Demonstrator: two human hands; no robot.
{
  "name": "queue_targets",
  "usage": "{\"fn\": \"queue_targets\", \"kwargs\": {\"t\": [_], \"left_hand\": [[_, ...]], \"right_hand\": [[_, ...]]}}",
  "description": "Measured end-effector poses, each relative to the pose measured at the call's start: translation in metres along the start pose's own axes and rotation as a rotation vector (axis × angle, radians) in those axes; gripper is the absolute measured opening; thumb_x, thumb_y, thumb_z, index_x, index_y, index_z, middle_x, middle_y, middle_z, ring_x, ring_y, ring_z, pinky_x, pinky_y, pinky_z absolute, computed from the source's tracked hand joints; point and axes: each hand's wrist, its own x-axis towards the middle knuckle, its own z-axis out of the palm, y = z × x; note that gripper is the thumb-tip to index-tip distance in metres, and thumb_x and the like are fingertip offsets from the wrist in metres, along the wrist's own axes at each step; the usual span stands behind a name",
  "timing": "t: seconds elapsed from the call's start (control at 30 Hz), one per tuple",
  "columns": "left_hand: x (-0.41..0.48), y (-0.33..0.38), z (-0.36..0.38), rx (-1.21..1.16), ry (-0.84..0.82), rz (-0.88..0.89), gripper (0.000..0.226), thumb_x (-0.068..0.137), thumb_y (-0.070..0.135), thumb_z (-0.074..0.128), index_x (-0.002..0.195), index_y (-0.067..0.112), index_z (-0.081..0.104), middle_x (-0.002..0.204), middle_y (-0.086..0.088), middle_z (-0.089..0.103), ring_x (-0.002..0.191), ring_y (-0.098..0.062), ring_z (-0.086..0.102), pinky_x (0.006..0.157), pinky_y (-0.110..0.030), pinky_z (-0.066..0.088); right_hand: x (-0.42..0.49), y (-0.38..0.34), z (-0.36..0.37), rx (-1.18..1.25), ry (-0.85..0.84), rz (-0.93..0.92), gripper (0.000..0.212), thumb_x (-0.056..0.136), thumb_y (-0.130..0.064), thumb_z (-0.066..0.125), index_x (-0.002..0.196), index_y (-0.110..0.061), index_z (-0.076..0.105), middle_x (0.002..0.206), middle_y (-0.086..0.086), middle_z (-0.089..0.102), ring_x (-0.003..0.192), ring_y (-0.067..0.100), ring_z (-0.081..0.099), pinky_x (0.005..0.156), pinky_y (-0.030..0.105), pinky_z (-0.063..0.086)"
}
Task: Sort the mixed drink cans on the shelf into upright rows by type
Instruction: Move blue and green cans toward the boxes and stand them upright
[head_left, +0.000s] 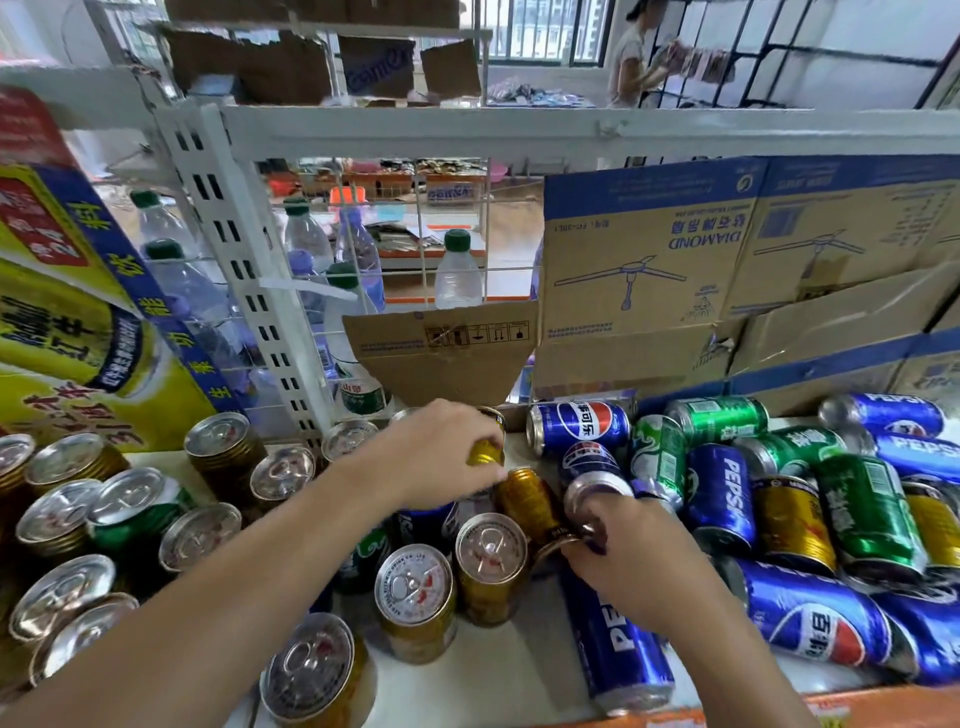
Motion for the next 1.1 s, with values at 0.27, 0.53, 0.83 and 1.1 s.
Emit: {"fn": "queue_targets", "kwargs": {"t": [0.27, 0.53, 0.83, 1.1], "left_hand": [[0.023, 0.035, 0.026, 0.108, -0.218, -0.064, 0.051, 0.089, 0.050, 0.059, 0.129, 0.019, 0.050, 0.127, -0.002, 0.053, 0.109, -0.021, 0.054, 0.086, -0.035, 0.049], [0.046, 0.049, 0.035, 0.073, -0.323, -0.213, 0.060, 0.076, 0.051, 0.075, 0.113, 0.009, 0.054, 0.089, 0.002, 0.052, 0.082, -0.017, 0.054, 0.062, -0.027, 0.040], [0.038, 0.038, 0.045, 0.034, -0.137, -0.253, 0.068, 0.058, 0.062, 0.082, 0.102, 0.016, 0.059, 0.098, 0.000, 0.061, 0.084, -0.018, 0.058, 0.068, -0.032, 0.050], [0.034, 0.046, 0.040, -0.015, -0.070, -0.210, 0.055, 0.074, 0.040, 0.080, 0.112, 0.012, 0.051, 0.127, -0.007, 0.041, 0.102, -0.023, 0.052, 0.075, -0.028, 0.041]], "right_hand": [[-0.022, 0.009, 0.013, -0.130, -0.046, 0.134, 0.066, 0.084, -0.053, 0.063, 0.136, -0.024, 0.036, 0.114, 0.002, 0.055, 0.108, 0.025, 0.057, 0.083, 0.033, 0.046], [-0.025, 0.001, 0.027, -0.241, -0.045, 0.147, 0.057, 0.082, -0.054, 0.062, 0.119, -0.016, 0.043, 0.115, 0.007, 0.060, 0.108, 0.029, 0.059, 0.076, 0.033, 0.043], [-0.037, 0.016, 0.031, 0.069, 0.073, 0.139, 0.066, 0.071, -0.052, 0.071, 0.125, -0.027, 0.043, 0.104, 0.000, 0.065, 0.097, 0.026, 0.062, 0.077, 0.035, 0.049], [-0.048, 0.030, 0.030, 0.481, 0.110, 0.054, 0.054, 0.064, -0.033, 0.082, 0.104, -0.040, 0.046, 0.087, -0.020, 0.063, 0.079, -0.006, 0.058, 0.062, 0.009, 0.042]]}}
